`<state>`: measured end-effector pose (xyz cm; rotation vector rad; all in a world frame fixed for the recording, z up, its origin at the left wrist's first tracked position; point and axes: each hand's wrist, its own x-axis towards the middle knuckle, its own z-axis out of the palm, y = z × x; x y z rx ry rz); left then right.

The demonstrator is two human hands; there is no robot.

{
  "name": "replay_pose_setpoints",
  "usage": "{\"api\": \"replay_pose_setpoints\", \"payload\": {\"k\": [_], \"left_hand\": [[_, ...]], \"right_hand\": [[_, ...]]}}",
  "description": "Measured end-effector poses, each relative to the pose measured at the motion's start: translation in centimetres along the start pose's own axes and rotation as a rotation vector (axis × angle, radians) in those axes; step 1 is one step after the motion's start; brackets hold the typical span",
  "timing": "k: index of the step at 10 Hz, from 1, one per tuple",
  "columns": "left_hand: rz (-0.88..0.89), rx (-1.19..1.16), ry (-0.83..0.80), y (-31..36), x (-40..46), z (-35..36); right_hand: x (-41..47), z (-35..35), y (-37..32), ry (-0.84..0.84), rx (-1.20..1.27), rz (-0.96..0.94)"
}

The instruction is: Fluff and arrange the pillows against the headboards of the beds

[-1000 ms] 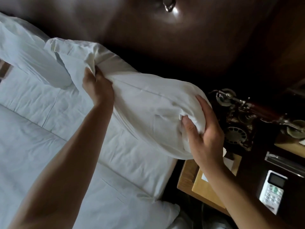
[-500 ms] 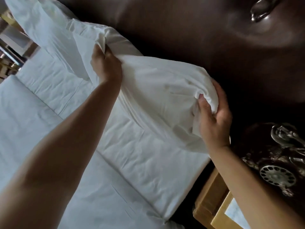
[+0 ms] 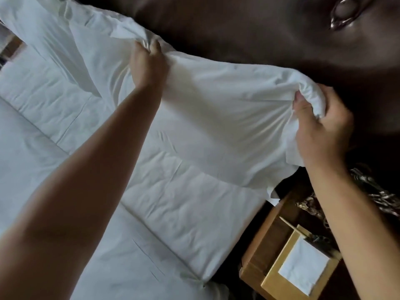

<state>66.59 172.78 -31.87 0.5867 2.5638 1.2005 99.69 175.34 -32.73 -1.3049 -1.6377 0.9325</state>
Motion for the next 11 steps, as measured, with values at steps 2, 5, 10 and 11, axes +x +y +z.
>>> {"api": "replay_pose_setpoints", "payload": {"k": [2,5,10,11], "left_hand": [[0.097,0.068,-0.069,-2.7,-2.4,-0.2],[-0.071,0.033,0.071,-4.6,-3.7,-1.3],[0.076,0.257,-0.228,-2.2,-8.5,-11.1],[0.226,0.320,-0.242,1.3,-9.4,-14.2]], "right_hand": [[-1.3,-0.3,0.4,0.001,-0.043,0.065],[-1.6,-2.9,0.0,0.018,-0.111,0.158],[-1.7,-10.0,-8.0,-0.261,-0.310,-0.029],[-2.0,-12.3,-10.9,-0.246,-0.355,-0.161]]}}
